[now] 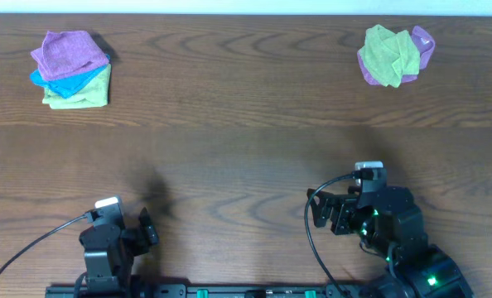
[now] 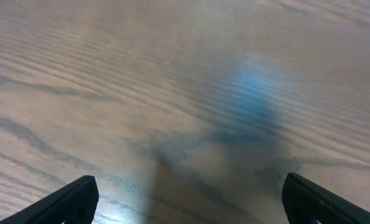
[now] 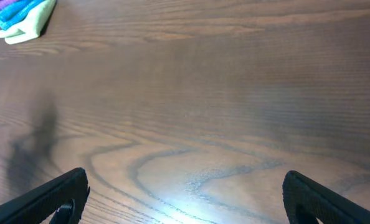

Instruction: Fold the cloth

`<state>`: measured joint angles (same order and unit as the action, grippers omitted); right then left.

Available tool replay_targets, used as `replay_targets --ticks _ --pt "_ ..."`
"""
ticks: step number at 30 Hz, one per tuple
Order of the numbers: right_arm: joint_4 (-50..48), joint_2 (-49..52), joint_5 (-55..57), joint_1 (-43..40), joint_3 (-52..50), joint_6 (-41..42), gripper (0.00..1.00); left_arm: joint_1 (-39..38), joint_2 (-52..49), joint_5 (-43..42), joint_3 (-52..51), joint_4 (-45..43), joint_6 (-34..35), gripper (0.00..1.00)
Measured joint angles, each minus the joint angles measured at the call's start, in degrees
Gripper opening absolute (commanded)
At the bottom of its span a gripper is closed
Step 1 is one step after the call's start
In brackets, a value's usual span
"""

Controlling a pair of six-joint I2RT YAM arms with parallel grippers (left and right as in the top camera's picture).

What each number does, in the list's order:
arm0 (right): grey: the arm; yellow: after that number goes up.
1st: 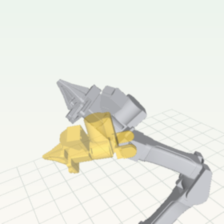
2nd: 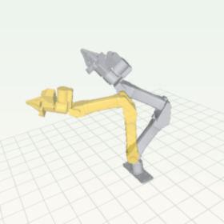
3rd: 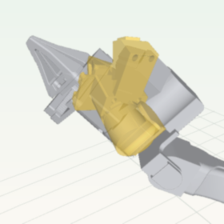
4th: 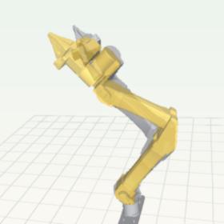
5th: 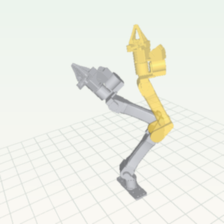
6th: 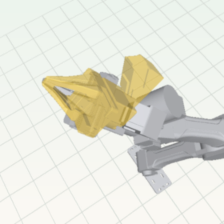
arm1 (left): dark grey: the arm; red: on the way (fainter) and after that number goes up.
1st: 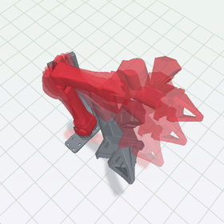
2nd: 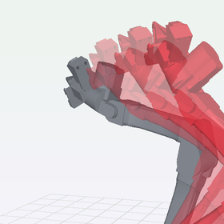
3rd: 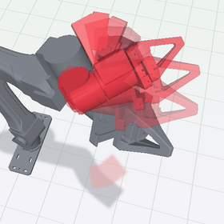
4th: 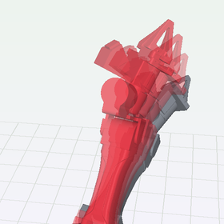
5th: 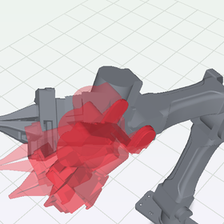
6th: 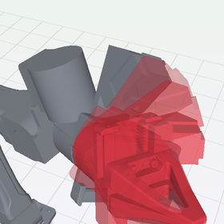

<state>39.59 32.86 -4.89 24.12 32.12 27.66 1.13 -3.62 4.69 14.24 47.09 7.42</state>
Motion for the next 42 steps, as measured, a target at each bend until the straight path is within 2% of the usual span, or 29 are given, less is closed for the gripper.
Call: replay_targets --ticks 17,28,42 --pt "0.0 0.0 0.0 0.0 0.0 0.0 0.99 -1.2 2.9 -0.3 -0.3 0.0 -2.2 0.95" --pt "0.0 0.0 0.0 0.0 0.0 0.0 0.99 -1.2 2.9 -2.6 -0.3 0.0 -7.3 0.95" --pt "0.0 0.0 0.0 0.0 0.0 0.0 0.99 -1.2 2.9 -2.8 -0.3 0.0 -7.7 0.95"
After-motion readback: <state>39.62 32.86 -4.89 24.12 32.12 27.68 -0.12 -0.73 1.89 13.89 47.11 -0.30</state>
